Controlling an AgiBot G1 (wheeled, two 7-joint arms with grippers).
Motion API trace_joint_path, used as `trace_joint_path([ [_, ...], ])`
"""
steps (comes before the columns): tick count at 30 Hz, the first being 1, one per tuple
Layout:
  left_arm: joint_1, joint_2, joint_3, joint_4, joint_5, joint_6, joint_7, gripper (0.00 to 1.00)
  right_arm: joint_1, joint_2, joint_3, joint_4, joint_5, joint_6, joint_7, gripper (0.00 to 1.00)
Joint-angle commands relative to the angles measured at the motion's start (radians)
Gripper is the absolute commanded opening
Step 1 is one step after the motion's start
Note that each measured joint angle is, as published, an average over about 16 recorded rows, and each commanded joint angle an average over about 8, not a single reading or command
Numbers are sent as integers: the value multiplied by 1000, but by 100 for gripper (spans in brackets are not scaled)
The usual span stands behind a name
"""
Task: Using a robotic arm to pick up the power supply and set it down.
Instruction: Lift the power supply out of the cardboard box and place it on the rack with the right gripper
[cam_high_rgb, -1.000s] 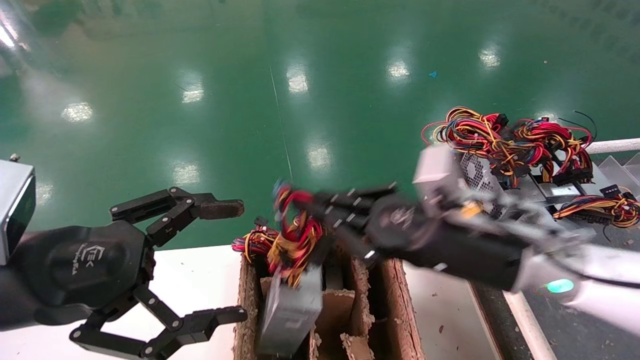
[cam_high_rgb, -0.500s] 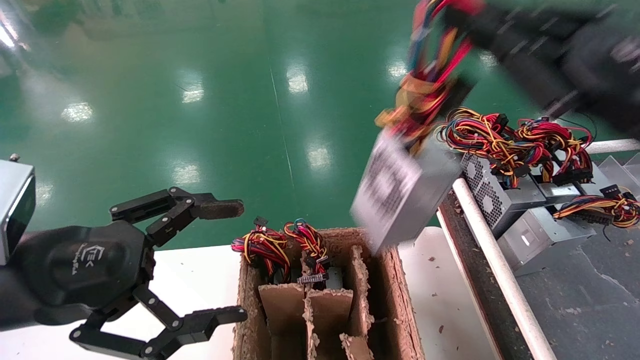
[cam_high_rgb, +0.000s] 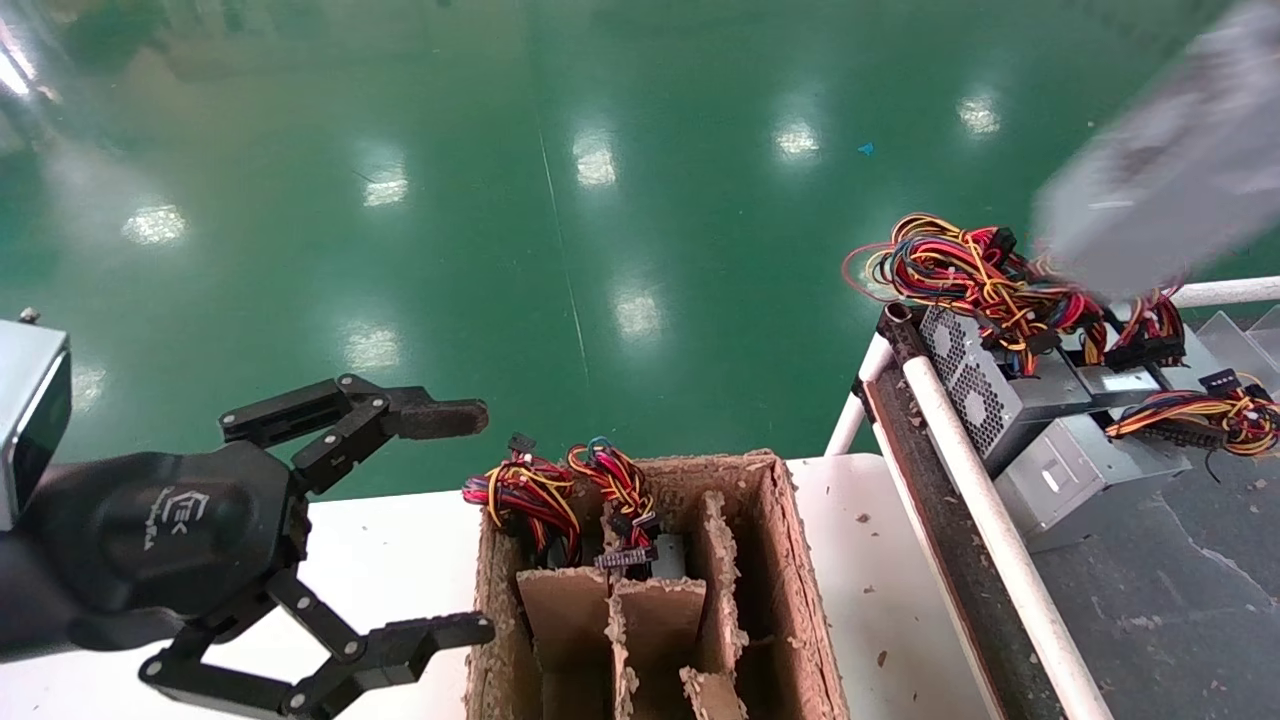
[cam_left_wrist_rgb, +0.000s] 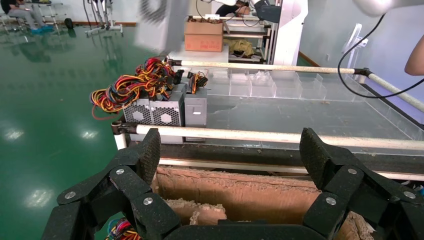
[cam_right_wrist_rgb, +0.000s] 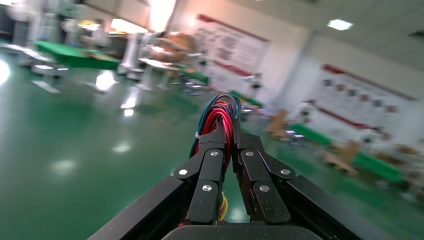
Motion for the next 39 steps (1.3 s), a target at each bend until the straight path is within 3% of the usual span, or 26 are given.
trace_joint_path([
  [1, 0, 0, 0, 0, 0, 0, 0, 100, 9, 41, 21, -34, 3, -10, -10, 0],
  [10, 0, 0, 0, 0, 0, 0, 0, 100, -48, 172, 51, -269, 4, -170, -66, 0],
  [20, 0, 0, 0, 0, 0, 0, 0, 100, -136, 225, 50, -498, 15, -356, -150, 0],
  [29, 0, 0, 0, 0, 0, 0, 0, 100, -288, 231, -4, -539, 69, -379, -202, 0],
  [39, 0, 0, 0, 0, 0, 0, 0, 100, -424, 168, -63, -545, 113, -354, -266, 0],
])
